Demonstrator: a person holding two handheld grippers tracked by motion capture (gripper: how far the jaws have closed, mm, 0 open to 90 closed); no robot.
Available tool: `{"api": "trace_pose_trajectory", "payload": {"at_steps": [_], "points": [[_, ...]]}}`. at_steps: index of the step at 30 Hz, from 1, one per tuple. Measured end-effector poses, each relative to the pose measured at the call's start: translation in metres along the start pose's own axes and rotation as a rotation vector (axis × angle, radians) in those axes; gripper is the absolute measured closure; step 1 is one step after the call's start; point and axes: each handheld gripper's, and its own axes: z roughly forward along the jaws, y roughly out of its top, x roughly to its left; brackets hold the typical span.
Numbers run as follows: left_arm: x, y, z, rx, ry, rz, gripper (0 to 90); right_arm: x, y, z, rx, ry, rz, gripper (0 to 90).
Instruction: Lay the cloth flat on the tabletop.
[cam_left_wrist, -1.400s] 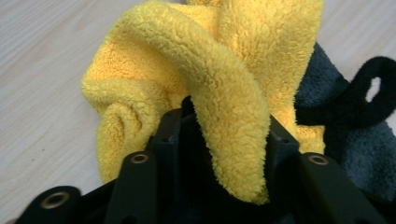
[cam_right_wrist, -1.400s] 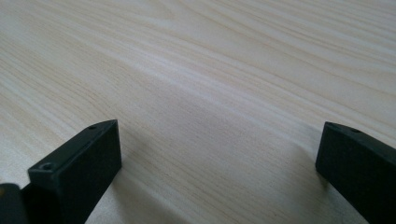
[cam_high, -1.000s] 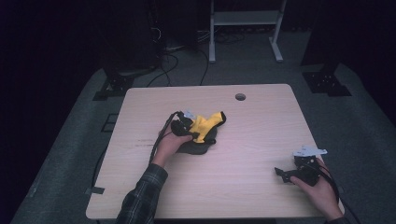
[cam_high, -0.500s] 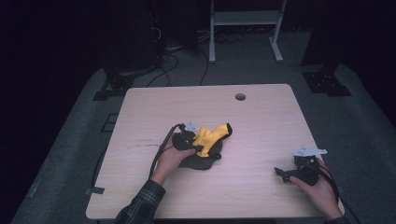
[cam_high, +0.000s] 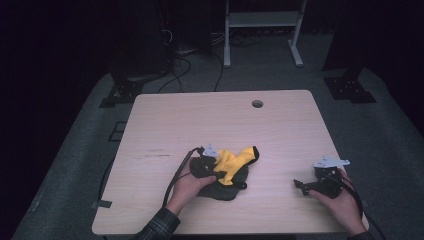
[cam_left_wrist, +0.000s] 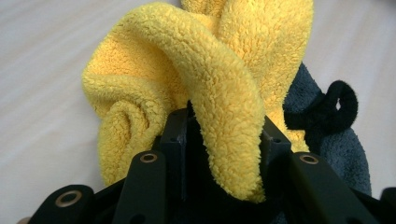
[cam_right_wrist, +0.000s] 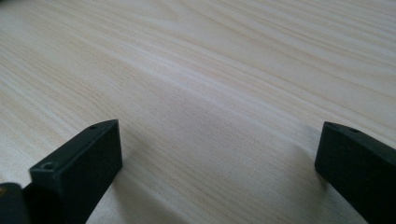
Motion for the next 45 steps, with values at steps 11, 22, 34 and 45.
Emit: {"api": "trace_pose_trajectory", "payload": {"at_steps": [11, 22, 34, 45], "points": [[-0.008, 0.000, -0.027, -0.138, -0.085, -0.020, 47.7, 0.003, 0.006, -0.012, -0.048, 0.038, -0.002, 29.8], [0.012, -0.025, -0.075, -0.234, -0.007, -0.064, 42.1, 0.056, 0.037, -0.022, -0.164, 0.233, -0.110, 44.6], [0.015, -0.058, -0.070, -0.181, -0.002, -0.123, 40.4, 0.140, 0.062, 0.002, -0.167, 0.458, -0.244, 47.3], [0.011, -0.061, -0.054, -0.135, -0.011, -0.112, 35.6, 0.187, 0.071, 0.033, -0.124, 0.461, -0.369, 47.2]]}}
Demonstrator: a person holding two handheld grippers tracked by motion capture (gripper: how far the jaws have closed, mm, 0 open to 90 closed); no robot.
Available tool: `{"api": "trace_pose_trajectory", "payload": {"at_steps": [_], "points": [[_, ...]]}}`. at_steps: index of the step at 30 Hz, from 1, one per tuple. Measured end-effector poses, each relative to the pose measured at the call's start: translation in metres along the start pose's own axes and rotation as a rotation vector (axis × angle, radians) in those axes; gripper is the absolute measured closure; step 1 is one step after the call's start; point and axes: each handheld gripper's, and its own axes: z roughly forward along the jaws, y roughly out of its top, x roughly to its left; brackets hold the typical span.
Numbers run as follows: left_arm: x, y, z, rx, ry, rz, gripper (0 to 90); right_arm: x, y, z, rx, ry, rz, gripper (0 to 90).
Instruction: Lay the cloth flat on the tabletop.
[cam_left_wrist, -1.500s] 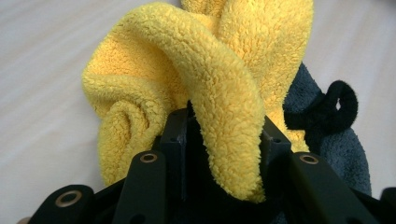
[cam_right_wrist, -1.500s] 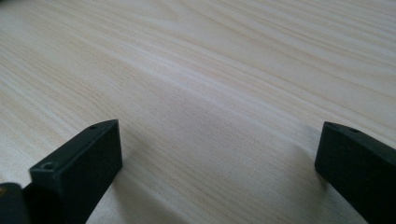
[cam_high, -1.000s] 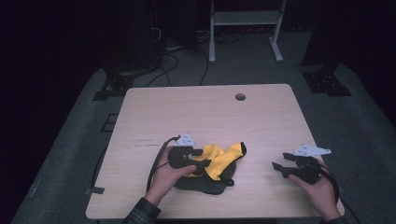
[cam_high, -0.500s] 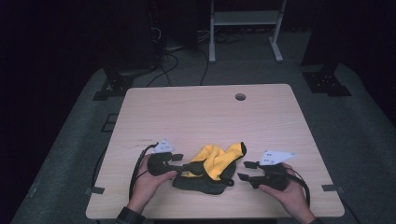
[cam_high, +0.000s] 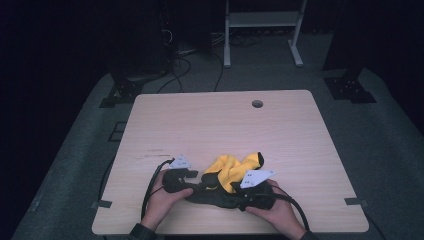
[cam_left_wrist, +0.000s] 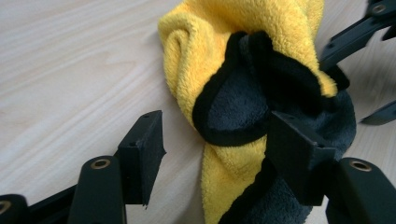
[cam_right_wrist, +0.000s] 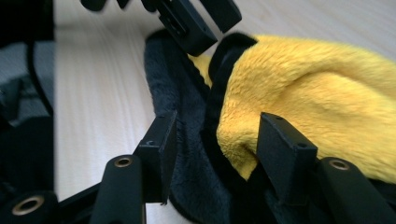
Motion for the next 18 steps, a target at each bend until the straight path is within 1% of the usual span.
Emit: {"api": "trace_pose_trajectory", "payload": {"at_steps": [2, 3, 4, 5, 7, 8, 10, 12, 13, 14, 15, 16, 17, 18], "points": [[-0.001, -0.001, 0.004, 0.011, -0.009, -0.001, 34.8, 0.001, -0.001, 0.008, 0.022, -0.013, -0.024, 49.8], [-0.001, -0.001, 0.005, 0.015, -0.014, 0.001, 34.8, 0.002, 0.000, 0.011, 0.031, -0.027, -0.032, 54.6], [-0.002, -0.001, 0.007, 0.023, -0.016, 0.007, 34.8, 0.003, 0.000, 0.012, 0.041, -0.048, -0.042, 56.9], [-0.002, -0.001, 0.009, 0.026, -0.018, 0.006, 34.5, 0.002, 0.000, 0.013, 0.046, -0.057, -0.047, 58.5], [-0.004, -0.002, 0.012, 0.034, -0.029, 0.007, 34.4, 0.001, 0.000, 0.014, 0.059, -0.071, -0.045, 63.7], [-0.005, -0.002, 0.013, 0.036, -0.033, 0.004, 34.1, -0.001, -0.001, 0.014, 0.067, -0.069, -0.039, 64.1], [-0.006, -0.002, 0.016, 0.041, -0.039, 0.007, 33.8, -0.002, -0.002, 0.013, 0.062, -0.067, -0.028, 62.6], [-0.007, -0.002, 0.018, 0.049, -0.041, 0.011, 33.8, 0.000, -0.001, 0.014, 0.060, -0.051, -0.032, 50.0], [-0.007, -0.002, 0.018, 0.051, -0.043, 0.017, 33.8, 0.001, 0.000, 0.016, 0.070, -0.045, -0.035, 47.1], [-0.007, -0.002, 0.019, 0.053, -0.045, 0.016, 33.8, 0.003, 0.000, 0.018, 0.077, -0.050, -0.038, 47.0], [-0.008, -0.002, 0.020, 0.053, -0.045, 0.014, 33.8, 0.005, 0.000, 0.020, 0.087, -0.065, -0.054, 49.5], [-0.007, -0.002, 0.020, 0.054, -0.046, 0.015, 33.8, 0.006, 0.000, 0.022, 0.093, -0.076, -0.057, 54.7], [-0.007, -0.002, 0.020, 0.056, -0.047, 0.015, 33.9, 0.004, 0.000, 0.023, 0.094, -0.083, -0.057, 58.9], [-0.007, -0.002, 0.020, 0.056, -0.048, 0.014, 33.9, 0.002, 0.000, 0.023, 0.089, -0.080, -0.044, 62.0]]}}
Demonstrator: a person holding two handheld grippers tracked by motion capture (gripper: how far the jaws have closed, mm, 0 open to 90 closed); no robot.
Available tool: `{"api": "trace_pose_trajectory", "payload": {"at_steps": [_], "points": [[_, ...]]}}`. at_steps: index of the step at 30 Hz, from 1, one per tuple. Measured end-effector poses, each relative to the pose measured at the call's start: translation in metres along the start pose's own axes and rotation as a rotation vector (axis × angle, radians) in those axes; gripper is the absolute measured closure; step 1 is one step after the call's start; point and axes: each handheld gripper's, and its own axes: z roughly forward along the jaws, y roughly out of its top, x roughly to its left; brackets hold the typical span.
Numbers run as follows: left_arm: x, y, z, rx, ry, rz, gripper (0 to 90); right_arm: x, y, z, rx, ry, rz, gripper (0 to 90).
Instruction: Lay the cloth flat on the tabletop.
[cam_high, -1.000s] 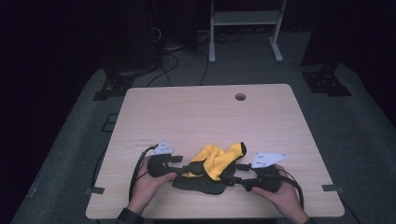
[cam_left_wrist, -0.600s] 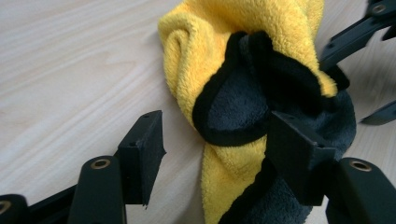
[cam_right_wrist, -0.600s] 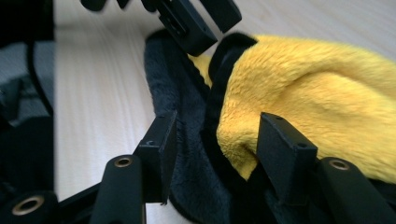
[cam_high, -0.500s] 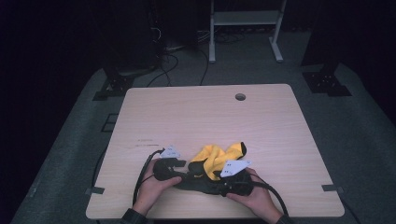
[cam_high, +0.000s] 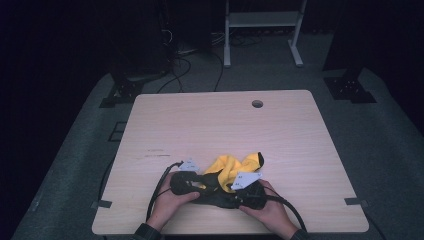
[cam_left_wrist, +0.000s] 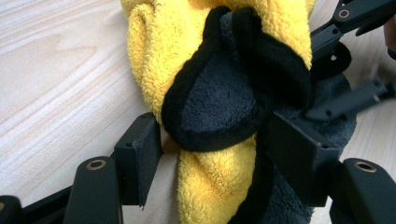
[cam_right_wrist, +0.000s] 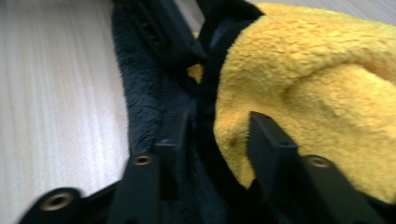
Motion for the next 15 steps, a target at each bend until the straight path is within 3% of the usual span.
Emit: {"api": "trace_pose_trajectory", "payload": {"at_steps": [4, 9, 13, 15], "points": [[0.001, -0.001, -0.001, -0.005, -0.006, -0.004, 34.0, -0.007, 0.001, -0.006, -0.018, 0.037, 0.051, 73.3], [0.000, 0.001, -0.001, -0.009, -0.007, 0.006, 33.5, -0.015, 0.002, -0.020, -0.060, 0.089, 0.094, 73.2], [-0.001, 0.001, 0.000, -0.007, -0.007, 0.007, 33.4, -0.025, 0.001, -0.032, -0.101, 0.090, 0.145, 73.8], [-0.001, 0.001, 0.000, -0.011, -0.010, 0.006, 33.5, -0.029, 0.001, -0.037, -0.106, 0.068, 0.161, 76.8]]}}
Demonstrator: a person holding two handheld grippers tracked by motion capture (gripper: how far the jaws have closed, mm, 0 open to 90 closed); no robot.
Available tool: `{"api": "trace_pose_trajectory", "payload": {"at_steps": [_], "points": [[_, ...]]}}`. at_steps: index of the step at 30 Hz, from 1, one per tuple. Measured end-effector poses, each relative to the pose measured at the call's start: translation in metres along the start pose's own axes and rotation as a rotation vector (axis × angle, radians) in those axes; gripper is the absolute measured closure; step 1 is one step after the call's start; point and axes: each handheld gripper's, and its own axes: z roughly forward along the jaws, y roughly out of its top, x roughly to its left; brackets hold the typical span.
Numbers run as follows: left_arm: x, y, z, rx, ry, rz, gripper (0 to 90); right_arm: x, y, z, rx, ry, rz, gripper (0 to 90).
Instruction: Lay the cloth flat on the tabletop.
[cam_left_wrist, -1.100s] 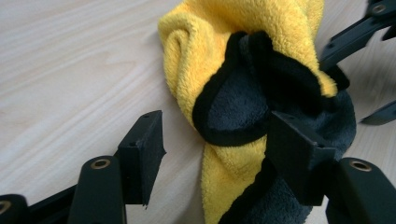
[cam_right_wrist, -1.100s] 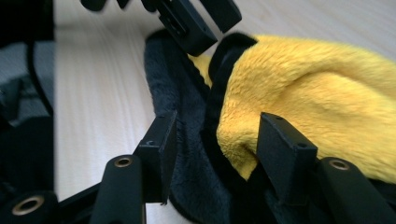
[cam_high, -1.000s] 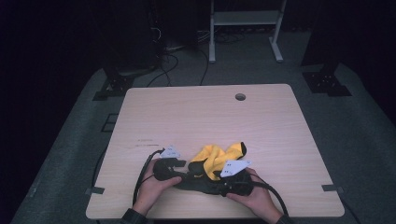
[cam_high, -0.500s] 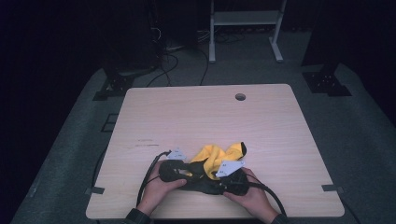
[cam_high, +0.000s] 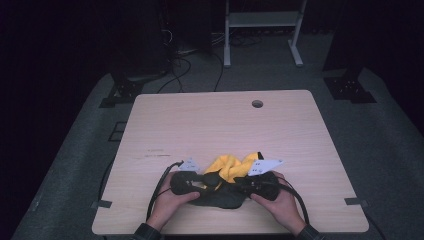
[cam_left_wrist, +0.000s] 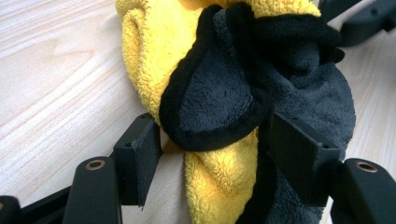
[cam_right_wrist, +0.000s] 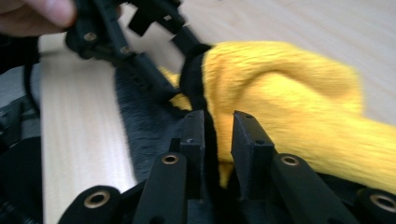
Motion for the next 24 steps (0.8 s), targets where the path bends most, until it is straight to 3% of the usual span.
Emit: {"api": "trace_pose_trajectory", "payload": {"at_steps": [4, 8, 15, 19, 24], "points": [[-0.001, 0.001, 0.000, -0.007, -0.004, 0.000, 33.4, -0.004, -0.001, -0.003, -0.009, -0.013, 0.021, 84.6], [-0.001, 0.001, 0.001, -0.009, -0.005, -0.002, 33.4, -0.004, -0.003, 0.001, 0.001, 0.023, 0.008, 75.1], [-0.001, 0.000, 0.001, -0.009, -0.009, -0.007, 33.5, 0.008, -0.005, 0.017, 0.032, 0.058, -0.020, 62.9], [0.000, 0.000, 0.001, -0.008, -0.011, -0.005, 33.5, 0.012, -0.007, 0.025, 0.069, 0.020, -0.036, 76.0], [-0.001, 0.001, 0.000, -0.027, -0.016, -0.011, 33.8, 0.007, -0.003, 0.012, 0.026, 0.019, -0.009, 81.7]]}}
